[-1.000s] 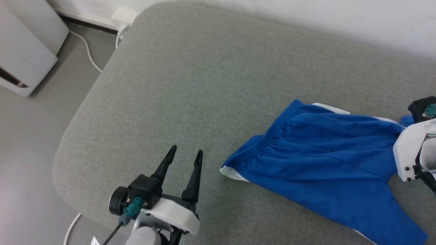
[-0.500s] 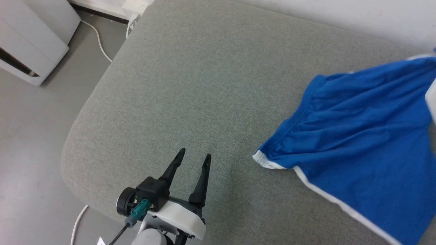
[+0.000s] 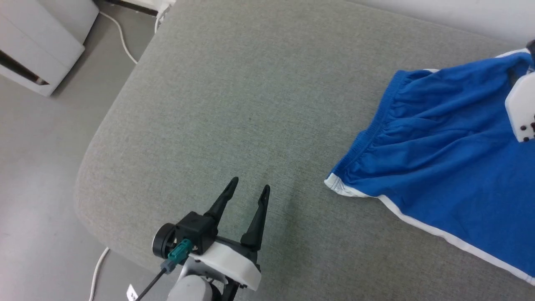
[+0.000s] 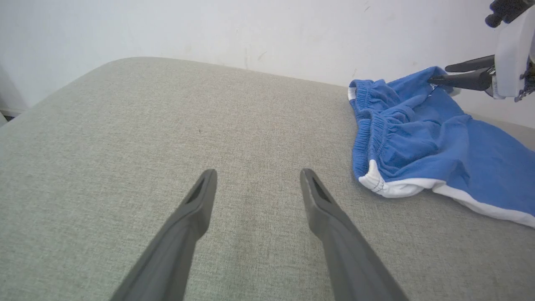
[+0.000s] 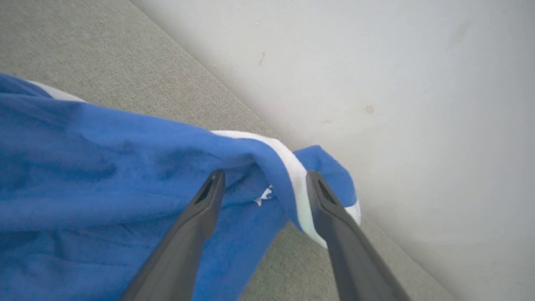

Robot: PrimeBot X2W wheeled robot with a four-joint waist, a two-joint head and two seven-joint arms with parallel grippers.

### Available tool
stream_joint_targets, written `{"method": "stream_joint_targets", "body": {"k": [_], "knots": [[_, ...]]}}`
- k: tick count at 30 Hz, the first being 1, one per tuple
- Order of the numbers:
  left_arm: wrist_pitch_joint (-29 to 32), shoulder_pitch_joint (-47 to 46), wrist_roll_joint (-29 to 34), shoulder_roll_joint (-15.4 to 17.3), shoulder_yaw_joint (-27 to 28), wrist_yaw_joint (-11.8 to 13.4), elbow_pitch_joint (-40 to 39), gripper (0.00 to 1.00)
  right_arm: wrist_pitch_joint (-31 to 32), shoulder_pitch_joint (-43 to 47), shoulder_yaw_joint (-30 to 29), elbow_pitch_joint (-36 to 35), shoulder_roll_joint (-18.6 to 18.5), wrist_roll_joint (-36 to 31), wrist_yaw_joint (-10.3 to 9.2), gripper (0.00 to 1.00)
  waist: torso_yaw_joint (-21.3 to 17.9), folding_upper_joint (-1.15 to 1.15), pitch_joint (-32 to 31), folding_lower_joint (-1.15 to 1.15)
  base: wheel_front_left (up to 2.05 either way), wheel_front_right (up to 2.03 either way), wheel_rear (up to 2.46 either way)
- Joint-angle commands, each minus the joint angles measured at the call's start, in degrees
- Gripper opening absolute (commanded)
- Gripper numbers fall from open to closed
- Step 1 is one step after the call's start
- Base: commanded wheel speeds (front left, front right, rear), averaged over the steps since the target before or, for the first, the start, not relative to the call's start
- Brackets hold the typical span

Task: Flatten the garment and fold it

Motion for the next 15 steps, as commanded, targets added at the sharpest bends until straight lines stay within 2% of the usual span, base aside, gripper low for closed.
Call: {"method": "stream_joint_targets", "body": {"k": [1,7,15], "knots": [[-0.28,-1.28,0.12,-0.30,0.08,0.58,0.13,1.00,-1.10,-1.05,0.06,0.93,0.26,0.43,-0.12,1.00,-0.82,0.00,-0.79,-0.01,0.00,0.00,0.00],[-0.28,-1.56,1.43,-0.31,2.17,0.54,0.68,1.00,-6.06,-1.05,-0.45,3.66,2.97,2.25,-0.12,1.00,-4.25,0.00,-4.35,-0.01,0.00,0.00,0.00],[-0.28,-0.62,1.52,-0.20,6.82,0.96,0.60,1.00,-14.80,1.91,-0.46,0.96,5.55,8.99,-0.12,1.00,-9.40,0.00,-9.55,-0.01,0.00,0.00,0.00]]}}
